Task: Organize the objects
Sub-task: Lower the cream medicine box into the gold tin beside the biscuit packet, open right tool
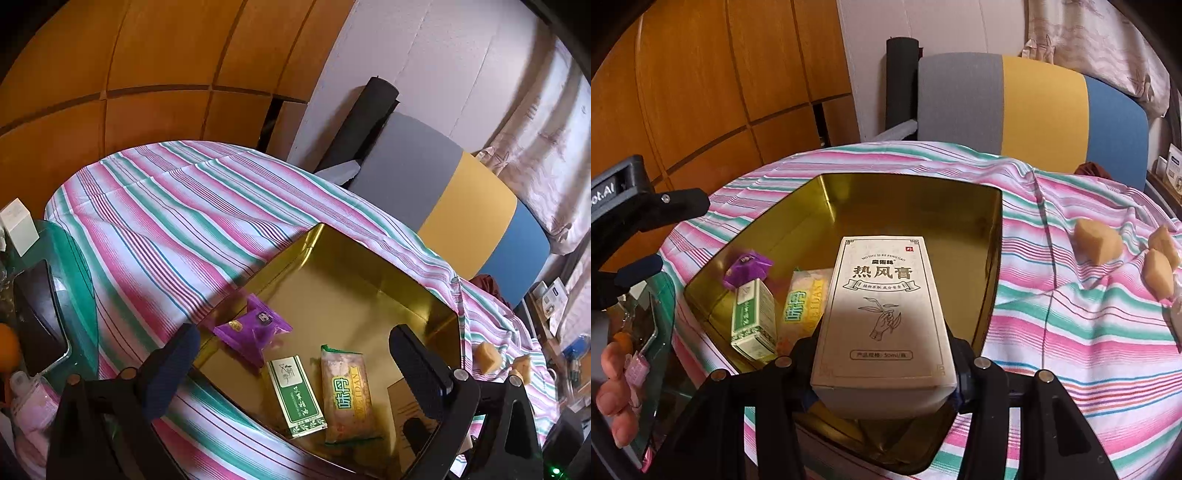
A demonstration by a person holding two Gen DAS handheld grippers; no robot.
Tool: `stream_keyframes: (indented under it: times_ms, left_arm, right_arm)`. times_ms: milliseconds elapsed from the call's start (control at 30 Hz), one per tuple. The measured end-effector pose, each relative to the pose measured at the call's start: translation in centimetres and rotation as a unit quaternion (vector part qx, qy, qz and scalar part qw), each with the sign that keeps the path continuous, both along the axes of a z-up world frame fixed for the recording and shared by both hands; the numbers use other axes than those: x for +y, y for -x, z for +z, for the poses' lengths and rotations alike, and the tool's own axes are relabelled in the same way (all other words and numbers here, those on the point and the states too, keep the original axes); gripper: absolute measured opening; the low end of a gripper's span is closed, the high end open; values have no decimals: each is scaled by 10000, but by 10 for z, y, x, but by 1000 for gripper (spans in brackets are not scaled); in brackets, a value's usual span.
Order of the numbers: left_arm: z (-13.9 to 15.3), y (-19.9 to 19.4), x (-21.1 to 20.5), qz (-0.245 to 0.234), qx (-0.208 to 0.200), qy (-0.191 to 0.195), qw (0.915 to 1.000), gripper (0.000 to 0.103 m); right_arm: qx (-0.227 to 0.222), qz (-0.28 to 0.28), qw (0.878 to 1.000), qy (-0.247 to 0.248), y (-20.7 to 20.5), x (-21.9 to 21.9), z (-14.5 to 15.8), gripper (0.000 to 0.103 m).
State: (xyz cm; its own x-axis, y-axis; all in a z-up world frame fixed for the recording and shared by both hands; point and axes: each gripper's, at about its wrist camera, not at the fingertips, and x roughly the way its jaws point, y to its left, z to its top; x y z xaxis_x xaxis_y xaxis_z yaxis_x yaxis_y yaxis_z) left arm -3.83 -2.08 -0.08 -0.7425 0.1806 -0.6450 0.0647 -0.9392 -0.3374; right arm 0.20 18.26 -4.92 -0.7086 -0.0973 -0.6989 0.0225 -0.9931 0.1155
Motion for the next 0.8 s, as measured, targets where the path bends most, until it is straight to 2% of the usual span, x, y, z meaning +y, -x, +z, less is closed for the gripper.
stream_keyframes:
  times_ms: [800]
  left_arm:
    - [-7,-4,16,-140,-133,119,9997,103]
  right_arm:
    - [144,-257,9995,144,-20,7,14,54]
